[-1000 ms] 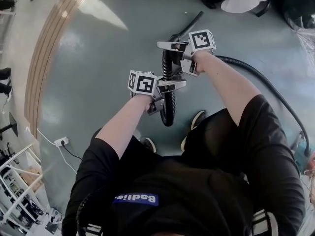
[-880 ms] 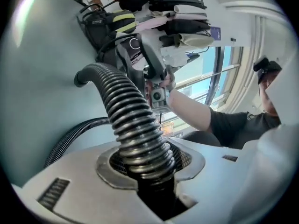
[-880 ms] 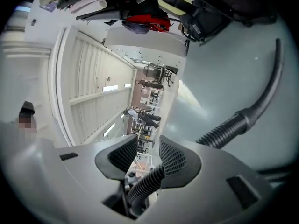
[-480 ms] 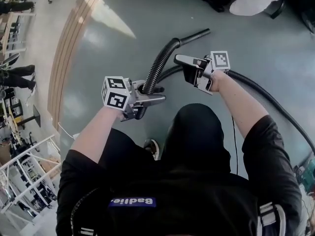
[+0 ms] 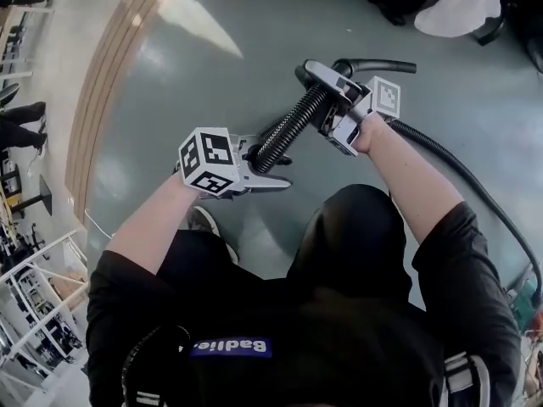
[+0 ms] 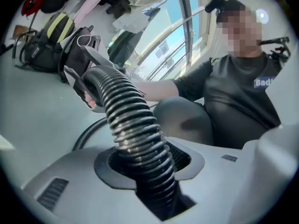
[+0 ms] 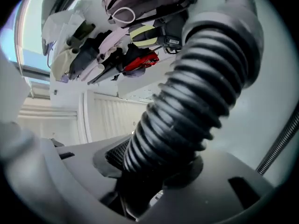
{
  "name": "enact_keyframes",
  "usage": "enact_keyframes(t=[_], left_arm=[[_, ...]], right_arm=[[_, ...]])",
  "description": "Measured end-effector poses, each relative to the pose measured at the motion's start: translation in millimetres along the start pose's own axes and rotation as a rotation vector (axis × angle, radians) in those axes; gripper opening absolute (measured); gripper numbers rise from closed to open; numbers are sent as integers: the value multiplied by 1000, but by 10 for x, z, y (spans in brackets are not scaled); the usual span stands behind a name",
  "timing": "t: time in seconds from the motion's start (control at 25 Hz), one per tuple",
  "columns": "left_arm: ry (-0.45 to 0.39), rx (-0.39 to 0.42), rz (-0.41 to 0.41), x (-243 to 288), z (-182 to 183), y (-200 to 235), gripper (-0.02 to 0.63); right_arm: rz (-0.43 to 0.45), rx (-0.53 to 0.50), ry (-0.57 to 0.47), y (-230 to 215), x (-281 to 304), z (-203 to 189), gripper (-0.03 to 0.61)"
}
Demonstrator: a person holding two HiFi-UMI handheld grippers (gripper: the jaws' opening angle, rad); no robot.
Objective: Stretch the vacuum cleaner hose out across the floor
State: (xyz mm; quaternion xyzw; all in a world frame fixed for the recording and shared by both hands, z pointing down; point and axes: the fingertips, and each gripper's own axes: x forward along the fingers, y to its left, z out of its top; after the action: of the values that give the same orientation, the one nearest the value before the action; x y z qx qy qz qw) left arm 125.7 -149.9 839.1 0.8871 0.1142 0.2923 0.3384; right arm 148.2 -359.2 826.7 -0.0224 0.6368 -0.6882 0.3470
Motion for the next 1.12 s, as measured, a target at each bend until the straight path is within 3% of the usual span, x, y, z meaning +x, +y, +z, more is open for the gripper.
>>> enact_keyframes(t=[0.08,0.16,0.24,0.48,0.6,0.68,0.84,1.0,1.12], left_arm=[[14,41,24,-213,-90,58,214],[-50,74,45,-504,26,155,285],[-109,130,95,-786,180,242,292],[-106,254,306,-1175,147,396,321],[-115,282,435,-1517,146,590,320],[-144,274,483,-1855,98,688,268],[-346,188,524,-2731,-58,886,147],[-454,172,615,-3369,-377,1183,124],[-506,178,625,-3577,-597,1271,123]], right_arm=[[-62,-68,23,0,216,-126,189],[-128,-169,50,39,452,-213,184],[-209,-261,42,54,669,-267,176],[-513,-470,-53,-35,1283,-368,175],[-614,-585,-62,-19,1757,-414,175],[-657,-668,-31,-48,2120,-508,177],[-659,-776,63,-177,2813,-758,229],[-669,-842,221,-563,3203,-1168,298],[-667,-824,242,-819,3285,-1352,308]])
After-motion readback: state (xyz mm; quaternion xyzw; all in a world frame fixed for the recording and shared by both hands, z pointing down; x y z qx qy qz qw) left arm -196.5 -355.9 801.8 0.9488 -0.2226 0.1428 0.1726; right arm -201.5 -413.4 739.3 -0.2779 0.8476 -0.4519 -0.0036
